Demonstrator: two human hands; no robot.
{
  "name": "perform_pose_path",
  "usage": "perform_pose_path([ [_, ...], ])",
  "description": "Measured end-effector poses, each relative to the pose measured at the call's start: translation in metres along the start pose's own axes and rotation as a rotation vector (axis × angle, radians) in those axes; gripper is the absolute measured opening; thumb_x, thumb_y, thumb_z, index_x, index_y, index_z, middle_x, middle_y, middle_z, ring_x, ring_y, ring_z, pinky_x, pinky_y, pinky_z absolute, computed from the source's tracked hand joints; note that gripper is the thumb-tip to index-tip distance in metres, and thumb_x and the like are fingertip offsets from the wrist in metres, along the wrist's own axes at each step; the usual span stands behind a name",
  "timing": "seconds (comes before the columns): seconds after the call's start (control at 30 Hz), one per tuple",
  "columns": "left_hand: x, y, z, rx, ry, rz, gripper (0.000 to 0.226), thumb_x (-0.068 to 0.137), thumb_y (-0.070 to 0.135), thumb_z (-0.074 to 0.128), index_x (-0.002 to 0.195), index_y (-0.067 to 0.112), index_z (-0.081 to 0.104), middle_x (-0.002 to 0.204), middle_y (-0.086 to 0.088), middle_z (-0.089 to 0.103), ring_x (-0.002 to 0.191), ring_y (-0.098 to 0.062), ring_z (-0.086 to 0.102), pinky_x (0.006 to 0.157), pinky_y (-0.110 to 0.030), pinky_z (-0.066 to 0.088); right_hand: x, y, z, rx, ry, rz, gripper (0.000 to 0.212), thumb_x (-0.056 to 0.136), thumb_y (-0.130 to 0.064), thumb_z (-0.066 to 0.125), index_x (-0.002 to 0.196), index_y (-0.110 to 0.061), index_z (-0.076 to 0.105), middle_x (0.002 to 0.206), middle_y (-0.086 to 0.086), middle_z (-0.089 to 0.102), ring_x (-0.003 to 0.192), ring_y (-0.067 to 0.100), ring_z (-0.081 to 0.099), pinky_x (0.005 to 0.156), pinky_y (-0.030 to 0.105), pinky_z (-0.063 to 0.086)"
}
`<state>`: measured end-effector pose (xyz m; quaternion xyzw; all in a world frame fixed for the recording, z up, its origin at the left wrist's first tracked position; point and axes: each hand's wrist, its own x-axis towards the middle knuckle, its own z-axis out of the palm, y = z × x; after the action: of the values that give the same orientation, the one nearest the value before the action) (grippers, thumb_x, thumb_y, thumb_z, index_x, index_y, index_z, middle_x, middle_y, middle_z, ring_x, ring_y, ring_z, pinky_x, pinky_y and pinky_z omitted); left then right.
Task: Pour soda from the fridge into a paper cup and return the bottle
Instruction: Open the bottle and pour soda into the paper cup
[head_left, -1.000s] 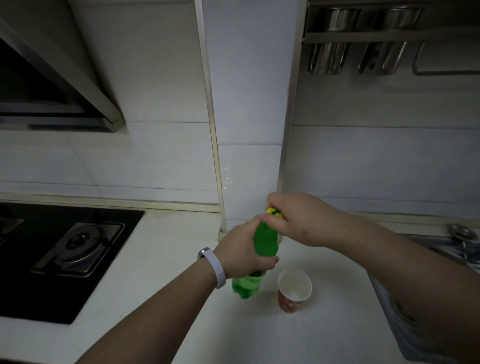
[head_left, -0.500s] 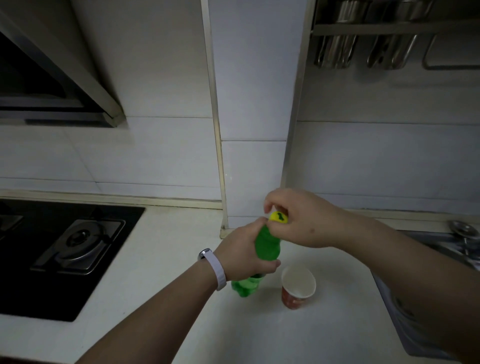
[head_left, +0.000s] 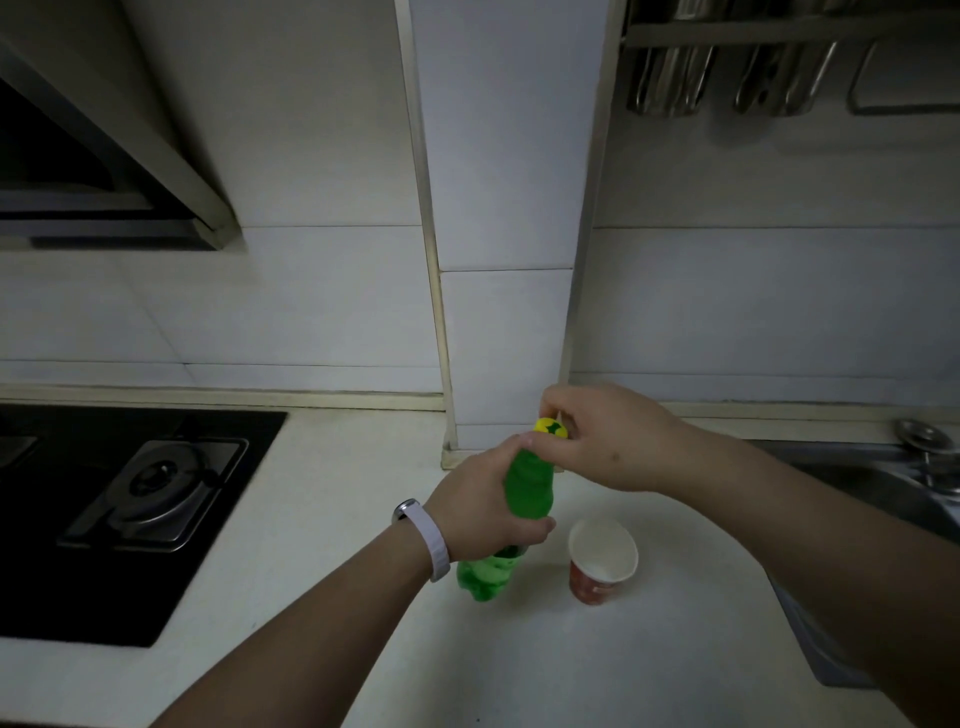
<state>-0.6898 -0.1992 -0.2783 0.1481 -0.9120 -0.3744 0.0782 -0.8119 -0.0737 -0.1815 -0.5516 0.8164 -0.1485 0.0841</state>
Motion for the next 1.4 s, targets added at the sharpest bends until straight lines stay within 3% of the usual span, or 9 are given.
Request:
perform_pose_path([
  [0.1,0.000,-0.003,-0.001,0.000,-0.006,0.003,0.062,0.067,0.047,0.080,0.117,0.039,0.043,0.103,0.012,0.062,0.089,-0.010,0.059,0.076,-0.040,0.056,-0.001,-0.003,-0.001,0.099,0.020,-0.063,0.013,0.083,-0.042,0.057,0.089,-0.030,0.054,0.072,-0.008,0.056,0.067,0.010,0.053,0.057,0.031,0.043],
  [0.2,0.000,-0.007,-0.002,0.005,-0.010,-0.007,0.059,0.067,0.048,0.080,0.113,0.041,0.043,0.101,0.012,0.062,0.088,-0.010,0.059,0.075,-0.039,0.056,-0.003,-0.001,-0.003,0.188,0.080,-0.053,0.012,0.083,-0.036,0.060,0.093,-0.031,0.057,0.074,-0.007,0.057,0.066,0.009,0.053,0.059,0.031,0.046],
  [0.37,0.000,-0.011,0.000,0.038,-0.081,-0.054,0.059,0.068,0.047,0.079,0.114,0.038,0.044,0.097,0.009,0.062,0.085,-0.014,0.061,0.073,-0.036,0.056,-0.020,0.022,0.016,0.446,0.239,0.119,0.004,0.085,-0.028,0.062,0.088,-0.028,0.060,0.062,-0.010,0.049,0.054,0.002,0.043,0.051,0.017,0.035],
  [0.47,0.004,-0.016,0.006,0.075,-0.140,-0.079,0.061,0.067,0.047,0.078,0.115,0.040,0.042,0.095,0.008,0.063,0.083,-0.015,0.062,0.072,-0.037,0.056,-0.035,0.038,0.041,0.563,0.298,0.252,0.006,0.086,-0.023,0.063,0.085,-0.028,0.061,0.066,-0.006,0.051,0.057,0.002,0.045,0.059,0.025,0.042],
  [0.57,0.009,-0.017,0.013,0.140,-0.213,-0.072,0.059,0.068,0.046,0.078,0.114,0.037,0.043,0.096,0.005,0.063,0.083,-0.018,0.061,0.073,-0.037,0.054,-0.048,0.050,0.061,0.636,0.295,0.349,0.007,0.089,-0.022,0.061,0.089,-0.029,0.062,0.072,0.004,0.056,0.063,0.012,0.052,0.065,0.039,0.049],
  [0.73,0.018,-0.018,0.029,0.236,-0.306,-0.068,0.054,0.068,0.043,0.078,0.110,0.029,0.046,0.090,0.006,0.061,0.079,-0.018,0.059,0.067,-0.032,0.050,-0.066,0.068,0.083,0.758,0.310,0.451,0.008,0.092,-0.023,0.056,0.097,-0.023,0.062,0.081,0.008,0.061,0.066,0.012,0.055,0.055,0.020,0.045],
  [0.87,0.025,-0.020,0.043,0.332,-0.379,-0.049,0.052,0.069,0.042,0.077,0.107,0.028,0.045,0.089,0.005,0.060,0.077,-0.018,0.059,0.062,-0.029,0.046,-0.077,0.084,0.097,0.777,0.306,0.508,0.009,0.093,-0.024,0.054,0.099,-0.023,0.061,0.081,0.004,0.061,0.069,0.014,0.056,0.061,0.026,0.045],
  [1.23,0.038,-0.034,0.073,0.491,-0.541,-0.111,0.050,0.067,0.049,0.074,0.100,0.031,0.041,0.086,0.004,0.059,0.077,-0.021,0.060,0.069,-0.035,0.053,-0.092,0.117,0.130,0.962,0.314,0.642,0.009,0.094,-0.020,0.054,0.095,-0.018,0.063,0.077,0.005,0.062,0.066,0.017,0.054,0.055,0.026,0.043],
  [1.4,0.043,-0.033,0.080,0.514,-0.581,-0.147,0.049,0.066,0.049,0.074,0.098,0.032,0.040,0.084,0.006,0.056,0.076,-0.021,0.058,0.065,-0.032,0.048,-0.095,0.130,0.138,1.016,0.309,0.672,0.009,0.093,-0.022,0.056,0.093,-0.019,0.064,0.074,0.006,0.062,0.063,0.016,0.054,0.057,0.029,0.044],
])
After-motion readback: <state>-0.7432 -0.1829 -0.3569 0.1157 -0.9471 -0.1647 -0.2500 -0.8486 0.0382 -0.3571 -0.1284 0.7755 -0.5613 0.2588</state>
